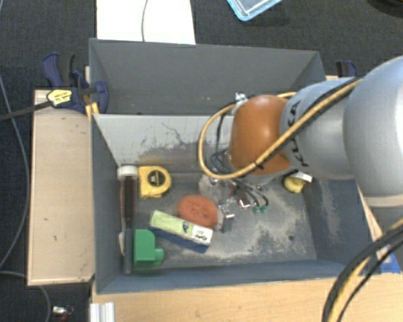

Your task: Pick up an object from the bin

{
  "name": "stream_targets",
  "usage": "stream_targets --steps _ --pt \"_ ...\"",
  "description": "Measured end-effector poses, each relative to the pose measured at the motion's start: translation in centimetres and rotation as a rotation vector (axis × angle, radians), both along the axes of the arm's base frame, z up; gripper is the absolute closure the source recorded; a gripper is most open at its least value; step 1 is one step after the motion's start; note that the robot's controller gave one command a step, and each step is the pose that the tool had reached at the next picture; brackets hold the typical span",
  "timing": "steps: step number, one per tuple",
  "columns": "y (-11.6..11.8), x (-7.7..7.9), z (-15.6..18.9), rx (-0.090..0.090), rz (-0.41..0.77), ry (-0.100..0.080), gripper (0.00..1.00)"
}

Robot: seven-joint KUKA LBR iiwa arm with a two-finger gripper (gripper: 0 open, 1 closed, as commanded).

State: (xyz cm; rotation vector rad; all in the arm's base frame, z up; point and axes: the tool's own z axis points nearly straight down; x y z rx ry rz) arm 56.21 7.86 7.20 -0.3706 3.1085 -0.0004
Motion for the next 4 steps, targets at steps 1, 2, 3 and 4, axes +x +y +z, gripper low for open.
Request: stream_targets --steps 1,2,3,4 --pt "2.9 -2.7 0.0 -0.005 -0.098 -0.009 1.0" --pt "2.9 -2.7 0.0 -0.005 -0.096 -0.009 1.0" --pt "2.0 -2.9 6.1 -0.005 -0.107 -0.005 1.0" --pt "1.2 -1.8 13.7 -0.007 -0.071 0.0 1.0"
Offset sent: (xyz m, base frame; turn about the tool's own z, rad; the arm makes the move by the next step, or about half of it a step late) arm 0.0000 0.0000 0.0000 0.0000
